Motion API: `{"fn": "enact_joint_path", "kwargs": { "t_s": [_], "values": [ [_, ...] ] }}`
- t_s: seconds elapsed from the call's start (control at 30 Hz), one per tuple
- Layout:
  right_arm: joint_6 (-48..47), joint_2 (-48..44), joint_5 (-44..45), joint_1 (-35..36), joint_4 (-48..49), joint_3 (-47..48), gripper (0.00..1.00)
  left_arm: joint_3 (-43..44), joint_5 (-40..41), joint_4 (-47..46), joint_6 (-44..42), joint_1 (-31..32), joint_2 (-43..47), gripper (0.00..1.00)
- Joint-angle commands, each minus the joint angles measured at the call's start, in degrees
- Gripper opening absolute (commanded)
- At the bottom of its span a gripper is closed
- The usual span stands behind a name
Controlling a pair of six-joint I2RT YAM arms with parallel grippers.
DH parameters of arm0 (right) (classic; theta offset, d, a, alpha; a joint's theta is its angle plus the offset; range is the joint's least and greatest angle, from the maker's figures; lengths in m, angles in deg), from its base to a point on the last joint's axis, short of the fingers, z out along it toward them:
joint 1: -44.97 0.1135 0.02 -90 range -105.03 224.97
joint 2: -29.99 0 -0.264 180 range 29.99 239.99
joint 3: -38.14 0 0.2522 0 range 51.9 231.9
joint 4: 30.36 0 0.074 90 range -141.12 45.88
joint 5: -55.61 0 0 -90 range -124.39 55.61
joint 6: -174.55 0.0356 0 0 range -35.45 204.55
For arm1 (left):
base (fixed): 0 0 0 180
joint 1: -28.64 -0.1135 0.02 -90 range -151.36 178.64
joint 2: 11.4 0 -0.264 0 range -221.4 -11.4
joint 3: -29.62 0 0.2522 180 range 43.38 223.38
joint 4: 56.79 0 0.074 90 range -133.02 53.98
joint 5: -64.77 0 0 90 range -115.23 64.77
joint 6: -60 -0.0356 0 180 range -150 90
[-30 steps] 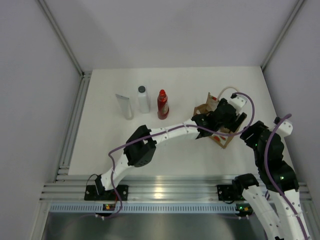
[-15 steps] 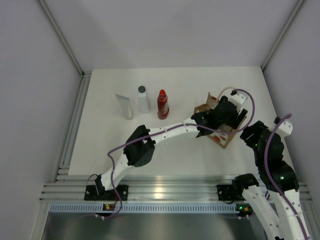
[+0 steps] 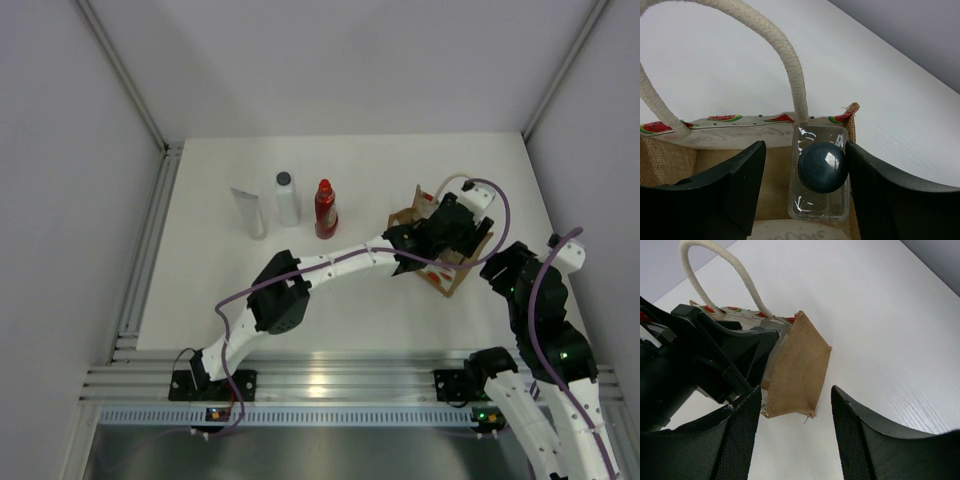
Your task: Take the personal care products out of the canvas bag
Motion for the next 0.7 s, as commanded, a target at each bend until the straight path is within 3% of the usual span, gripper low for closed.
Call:
{"fn": "enact_joint_path", "kwargs": {
  "t_s": [0.0,0.67],
  "values": [
    [-0.7,0.3,0.0,-1.2,-1.1,2.2,0.56,1.6,1.8,-2.2,-1.4,0.6,1.9,0.69],
    [-0.9,-0.2,0.0,-1.2,-1.1,2.0,0.57,3.4,2.0,-2.3,-0.6,0.6,-2.3,0.72]
  ]
}}
